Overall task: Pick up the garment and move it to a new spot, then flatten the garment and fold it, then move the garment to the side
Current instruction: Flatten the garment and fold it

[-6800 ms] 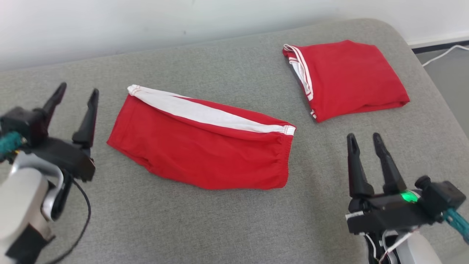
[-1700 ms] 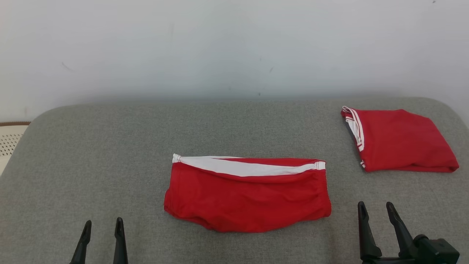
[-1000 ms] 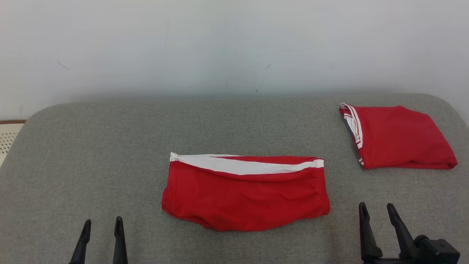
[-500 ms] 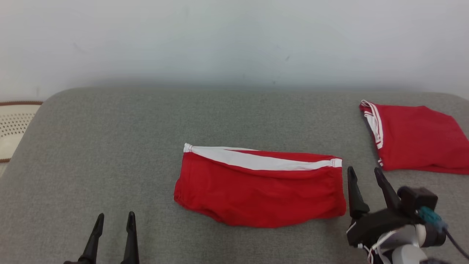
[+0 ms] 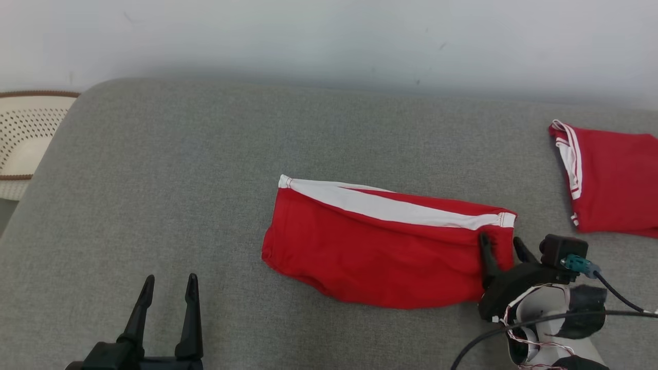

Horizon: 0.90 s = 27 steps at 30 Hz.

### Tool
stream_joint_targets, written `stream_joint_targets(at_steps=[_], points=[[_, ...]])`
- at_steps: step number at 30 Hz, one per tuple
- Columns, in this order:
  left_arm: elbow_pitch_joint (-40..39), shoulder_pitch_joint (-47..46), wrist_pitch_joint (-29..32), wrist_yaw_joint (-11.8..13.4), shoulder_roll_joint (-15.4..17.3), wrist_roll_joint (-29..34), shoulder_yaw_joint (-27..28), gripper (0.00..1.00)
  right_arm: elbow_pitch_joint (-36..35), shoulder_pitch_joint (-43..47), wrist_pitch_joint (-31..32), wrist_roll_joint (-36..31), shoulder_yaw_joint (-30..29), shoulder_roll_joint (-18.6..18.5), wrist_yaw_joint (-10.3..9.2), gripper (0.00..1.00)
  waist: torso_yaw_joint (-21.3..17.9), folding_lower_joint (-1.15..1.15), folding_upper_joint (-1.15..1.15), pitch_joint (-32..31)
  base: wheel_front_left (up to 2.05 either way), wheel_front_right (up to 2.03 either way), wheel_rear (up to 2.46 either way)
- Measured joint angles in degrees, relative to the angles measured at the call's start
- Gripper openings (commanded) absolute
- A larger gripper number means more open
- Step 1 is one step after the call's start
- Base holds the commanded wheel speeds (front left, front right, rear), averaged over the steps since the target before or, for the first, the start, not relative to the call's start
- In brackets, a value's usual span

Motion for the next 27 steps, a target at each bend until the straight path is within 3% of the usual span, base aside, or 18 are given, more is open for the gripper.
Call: stream_joint_targets(at_steps=[12, 13, 14, 15, 16, 22, 27], points=[[1.7, -1.5, 0.0, -1.9, -1.3, 1.0, -0.1, 1.0, 15.8, -6.1, -1.3, 3.2, 1.1, -0.1, 0.0, 1.0, 0.4, 0.0, -0.01, 1.1, 0.0, 0.0, 0.0], [1.8, -1.5, 0.0, -1.9, -1.4, 1.1, -0.1, 1.0, 16.3, -6.5, -1.5, 3.7, 1.6, 0.0, 0.0, 0.89, 0.4, 0.0, 0.0, 1.0, 0.0, 0.0, 0.0], [1.8, -1.5, 0.0, -1.9, -1.4, 1.1, -0.1, 1.0, 16.3, -6.5, -1.5, 3.7, 1.6, 0.0, 0.0, 0.31, 0.4, 0.0, 0.0, 1.0, 0.0, 0.0, 0.0], [2.0, -1.6, 0.0, -1.9, -1.4, 1.2, 0.0, 1.0, 17.0, -6.8, -1.7, 4.0, 2.0, -0.1, 0.0, 0.04, 0.3, 0.0, 0.0, 0.9, 0.0, 0.0, 0.0], [2.1, -1.6, 0.0, -1.9, -1.5, 1.4, 0.0, 1.0, 17.7, -7.1, -2.0, 4.3, 2.4, -0.1, 0.0, 0.0, 0.3, 0.0, 0.0, 0.9, 0.0, 0.0, 0.0], [3.0, -1.6, 0.0, -2.4, -1.8, 1.6, 0.2, 1.0, 20.4, -7.7, -3.6, 5.3, 4.7, -1.2, 0.05, 0.0, 0.2, 0.0, 0.0, -0.2, 0.0, 0.0, 0.0], [3.5, -0.9, 0.0, -2.5, -2.0, 1.8, 0.7, 1.0, 21.4, -7.0, -4.8, 6.4, 5.4, -5.4, 0.05, 0.0, -0.3, -0.01, 0.0, -1.7, 0.0, 0.0, 0.0]])
